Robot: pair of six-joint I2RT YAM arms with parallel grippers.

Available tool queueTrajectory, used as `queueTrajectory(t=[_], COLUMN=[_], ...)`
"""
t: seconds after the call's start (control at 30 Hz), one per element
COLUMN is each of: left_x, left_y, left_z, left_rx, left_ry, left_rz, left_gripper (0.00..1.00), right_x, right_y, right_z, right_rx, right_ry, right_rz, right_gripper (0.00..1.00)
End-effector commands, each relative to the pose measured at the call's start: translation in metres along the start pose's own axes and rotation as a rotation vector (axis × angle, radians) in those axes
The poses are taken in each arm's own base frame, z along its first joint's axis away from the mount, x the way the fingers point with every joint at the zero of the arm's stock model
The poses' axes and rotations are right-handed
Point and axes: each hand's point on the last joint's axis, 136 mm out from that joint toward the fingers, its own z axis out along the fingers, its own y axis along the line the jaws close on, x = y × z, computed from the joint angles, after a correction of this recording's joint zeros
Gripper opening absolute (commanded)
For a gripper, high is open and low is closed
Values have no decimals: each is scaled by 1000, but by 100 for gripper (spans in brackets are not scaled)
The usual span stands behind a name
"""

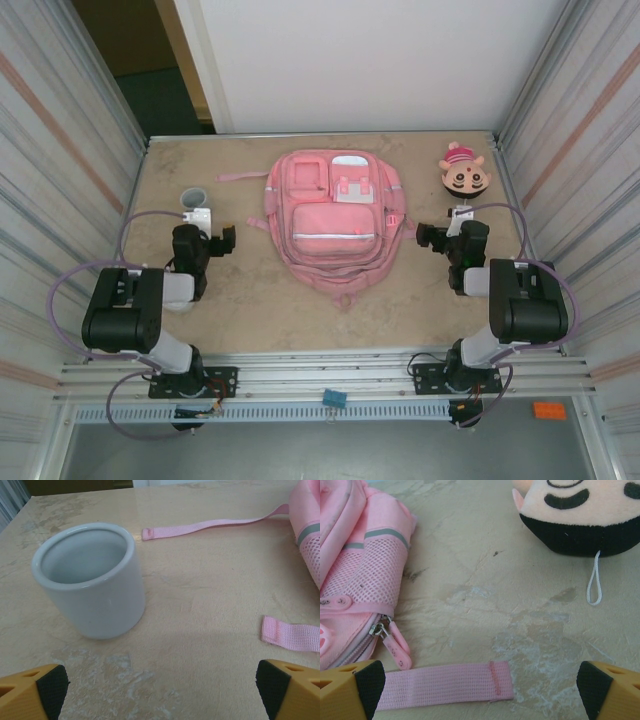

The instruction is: Pack the student bag

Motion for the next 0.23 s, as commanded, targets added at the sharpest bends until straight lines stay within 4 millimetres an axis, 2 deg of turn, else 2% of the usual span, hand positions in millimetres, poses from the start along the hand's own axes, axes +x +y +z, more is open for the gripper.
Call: queueTrajectory(t=[0.0,0.2], left_x=[-12,-12], left_y=[-1,-1], left_z=[2,1], left_rx=[6,10], left_ry=[-25,-28], left_rz=[2,-2], left_gripper=[99,99], right_x=[-11,-11], right_y=[0,0], right_z=[2,1], right_rx=[9,9], right_ry=[-32,-32], right_rz=[9,9], right_gripper=[99,99])
